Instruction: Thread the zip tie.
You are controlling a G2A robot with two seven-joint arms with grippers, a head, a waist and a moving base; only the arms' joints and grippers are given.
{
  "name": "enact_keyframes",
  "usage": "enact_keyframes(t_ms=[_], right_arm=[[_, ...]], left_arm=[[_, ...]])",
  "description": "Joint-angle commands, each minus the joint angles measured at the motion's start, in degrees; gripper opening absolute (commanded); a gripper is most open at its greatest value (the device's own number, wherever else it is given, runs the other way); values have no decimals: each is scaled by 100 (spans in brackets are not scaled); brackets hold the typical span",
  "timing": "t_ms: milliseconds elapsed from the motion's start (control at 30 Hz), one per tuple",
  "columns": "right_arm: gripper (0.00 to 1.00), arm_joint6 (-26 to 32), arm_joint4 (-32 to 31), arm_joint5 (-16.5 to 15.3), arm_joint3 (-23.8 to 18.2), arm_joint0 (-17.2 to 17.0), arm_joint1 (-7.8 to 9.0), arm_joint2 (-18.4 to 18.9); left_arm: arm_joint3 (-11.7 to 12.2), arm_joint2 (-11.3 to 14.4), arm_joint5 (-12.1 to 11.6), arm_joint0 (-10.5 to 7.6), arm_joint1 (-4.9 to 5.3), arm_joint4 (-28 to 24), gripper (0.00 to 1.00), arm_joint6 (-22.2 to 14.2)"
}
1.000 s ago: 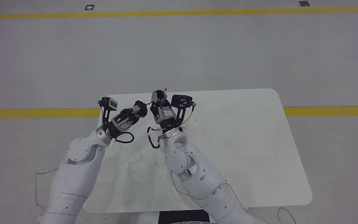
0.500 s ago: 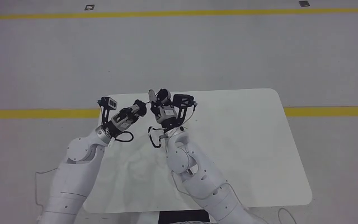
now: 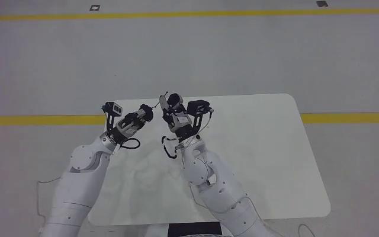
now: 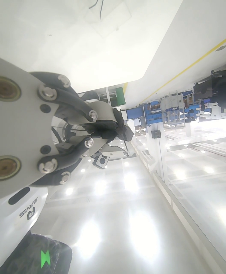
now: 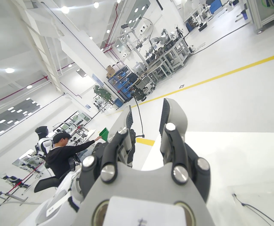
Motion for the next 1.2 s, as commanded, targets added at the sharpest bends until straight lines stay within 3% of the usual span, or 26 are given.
enact_keyframes(t_ms=[0,233,367,400,1167], right_arm=[[18,11,-11,-34,-7,-5,7,-9],[15,16,-31,-68,58,39,13,-74],[7,22,-53,-90,87,67,19,-96],[0,20,-57,-92,88,70,21,-99],[0,74,-557,43,107,102,87,-174]], left_arm=[[1,23,0,-9,0,-3,0,2],[6,49,0,-22,7,-9,0,10],[7,44,0,-15,14,1,0,24],[6,43,0,-14,15,2,0,26],[-46,50,0,-13,43,-13,0,25]])
